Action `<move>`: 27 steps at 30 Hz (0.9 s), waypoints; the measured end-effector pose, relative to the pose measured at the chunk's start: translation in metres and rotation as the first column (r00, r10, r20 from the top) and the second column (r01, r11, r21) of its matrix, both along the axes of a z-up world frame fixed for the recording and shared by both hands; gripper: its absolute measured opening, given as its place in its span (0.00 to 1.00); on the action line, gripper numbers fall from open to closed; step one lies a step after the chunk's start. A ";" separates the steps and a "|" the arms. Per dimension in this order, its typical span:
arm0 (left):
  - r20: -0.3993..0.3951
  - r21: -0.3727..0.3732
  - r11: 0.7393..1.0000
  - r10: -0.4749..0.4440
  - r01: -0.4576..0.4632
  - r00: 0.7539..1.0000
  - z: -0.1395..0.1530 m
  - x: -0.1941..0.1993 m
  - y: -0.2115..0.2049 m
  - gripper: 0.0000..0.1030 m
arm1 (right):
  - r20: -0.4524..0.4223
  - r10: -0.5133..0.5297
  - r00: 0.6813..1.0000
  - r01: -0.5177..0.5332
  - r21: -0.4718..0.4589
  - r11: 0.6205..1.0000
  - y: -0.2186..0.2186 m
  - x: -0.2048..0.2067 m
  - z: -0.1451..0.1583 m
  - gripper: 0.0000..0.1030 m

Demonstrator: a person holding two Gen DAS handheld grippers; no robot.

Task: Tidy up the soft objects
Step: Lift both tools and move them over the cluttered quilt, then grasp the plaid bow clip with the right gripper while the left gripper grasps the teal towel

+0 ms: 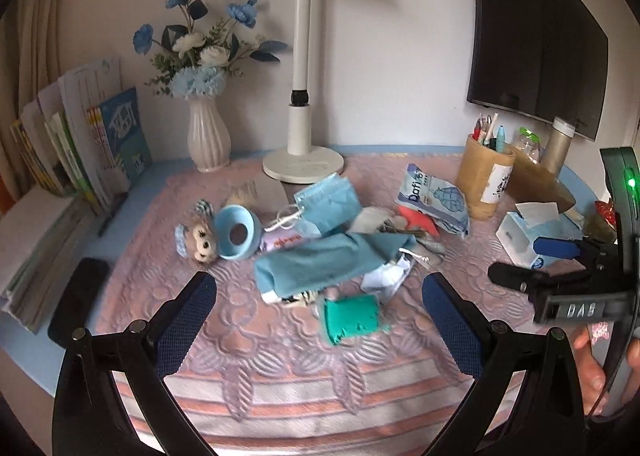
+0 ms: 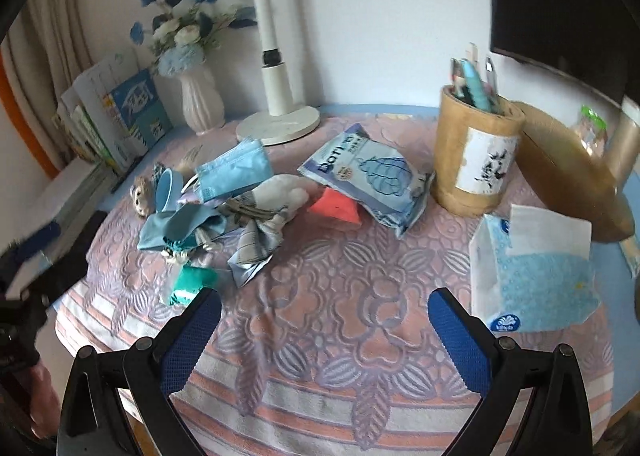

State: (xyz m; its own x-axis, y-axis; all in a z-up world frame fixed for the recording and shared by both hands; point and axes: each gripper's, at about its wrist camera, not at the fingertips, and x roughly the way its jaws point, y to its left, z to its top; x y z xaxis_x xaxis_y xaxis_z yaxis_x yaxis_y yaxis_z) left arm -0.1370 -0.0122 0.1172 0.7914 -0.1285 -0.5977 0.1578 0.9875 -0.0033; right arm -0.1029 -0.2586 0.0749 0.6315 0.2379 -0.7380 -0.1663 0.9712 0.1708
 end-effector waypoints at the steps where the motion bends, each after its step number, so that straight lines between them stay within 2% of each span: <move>1: -0.004 -0.004 1.000 -0.002 0.002 1.000 -0.001 -0.001 -0.001 1.00 | 0.002 -0.005 1.000 0.005 0.009 1.000 -0.004 0.002 0.000 1.00; 8: -0.025 -0.001 1.000 -0.025 0.025 0.999 -0.006 0.001 -0.012 0.99 | -0.019 0.007 1.000 -0.007 0.029 1.000 -0.007 0.004 -0.008 1.00; 13: -0.023 0.023 0.999 -0.039 0.040 0.999 -0.008 -0.001 -0.018 1.00 | -0.004 0.022 1.000 -0.022 0.012 1.000 0.001 0.003 -0.008 1.00; 22: -0.042 -0.010 0.999 -0.042 0.042 0.998 -0.012 0.004 -0.007 0.99 | 0.011 0.037 0.999 -0.037 -0.012 0.999 0.010 0.003 -0.009 1.00; 27: -0.054 0.059 0.992 -0.107 0.110 0.993 -0.019 0.014 -0.009 0.99 | 0.043 0.061 0.997 -0.059 -0.044 0.997 0.013 0.005 -0.005 1.00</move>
